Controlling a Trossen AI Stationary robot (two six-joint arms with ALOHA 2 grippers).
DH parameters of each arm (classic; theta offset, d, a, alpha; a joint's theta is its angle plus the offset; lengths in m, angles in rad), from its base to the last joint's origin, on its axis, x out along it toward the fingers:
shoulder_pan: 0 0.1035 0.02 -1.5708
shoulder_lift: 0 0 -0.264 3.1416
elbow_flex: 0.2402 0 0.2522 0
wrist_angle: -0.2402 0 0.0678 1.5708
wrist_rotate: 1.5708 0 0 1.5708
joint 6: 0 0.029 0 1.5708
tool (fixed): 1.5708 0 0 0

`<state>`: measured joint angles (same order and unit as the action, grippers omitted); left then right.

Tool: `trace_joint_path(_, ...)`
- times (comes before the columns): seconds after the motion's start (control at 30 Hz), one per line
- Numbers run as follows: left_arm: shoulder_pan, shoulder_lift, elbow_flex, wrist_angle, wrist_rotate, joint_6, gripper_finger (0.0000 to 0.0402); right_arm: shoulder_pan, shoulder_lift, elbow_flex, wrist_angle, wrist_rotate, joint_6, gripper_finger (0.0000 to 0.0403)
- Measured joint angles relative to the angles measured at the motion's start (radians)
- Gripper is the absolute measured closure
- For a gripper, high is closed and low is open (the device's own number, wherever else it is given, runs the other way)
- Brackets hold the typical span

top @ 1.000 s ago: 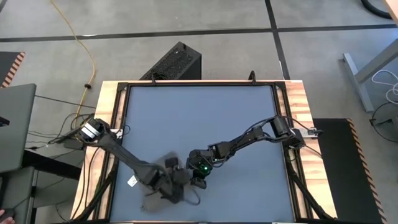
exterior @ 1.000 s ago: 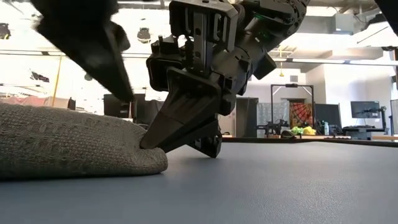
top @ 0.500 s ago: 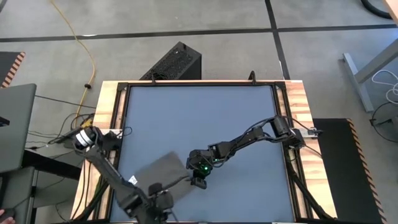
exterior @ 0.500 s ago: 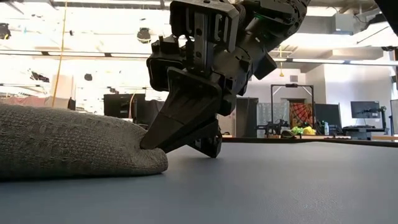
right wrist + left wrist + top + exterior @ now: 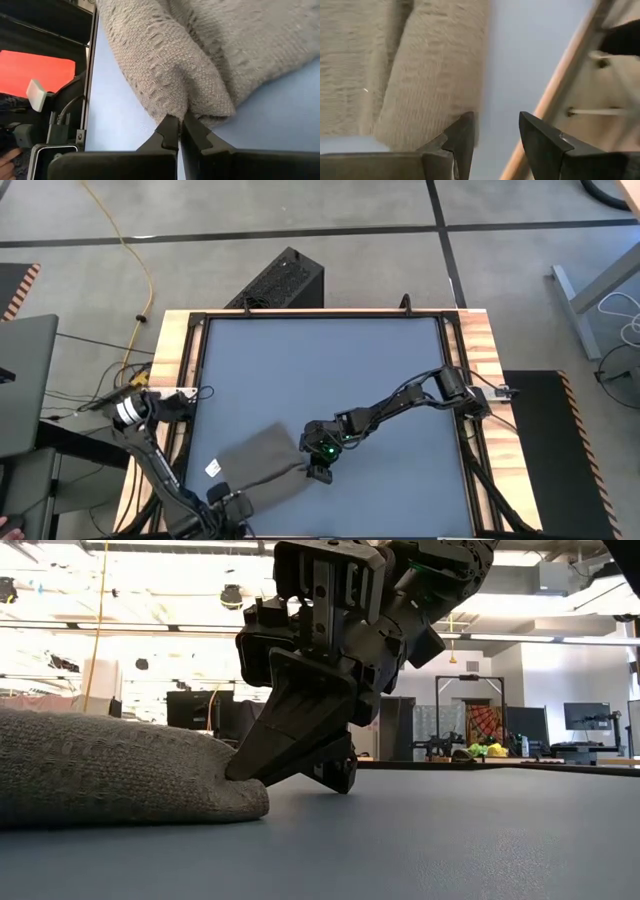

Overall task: Roll towel into tight, uniform cylinder
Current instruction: Roll the gray towel

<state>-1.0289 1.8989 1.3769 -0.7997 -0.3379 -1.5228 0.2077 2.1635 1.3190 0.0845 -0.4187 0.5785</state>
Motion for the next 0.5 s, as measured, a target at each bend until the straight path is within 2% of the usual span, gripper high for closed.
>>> trace_joint_path(0.23,0.008,0.054,0.000,-0.031,-0.040,0.088,0.0256,0.009,0.000,0.000,-0.001,0.004,0.004,0.0382)
trace_joint_path(0.5,0.022,0.157,0.004,-0.083,0.032,0.090,0.0256,0.010,0.000,0.000,0.002,0.004,0.013,0.0382)
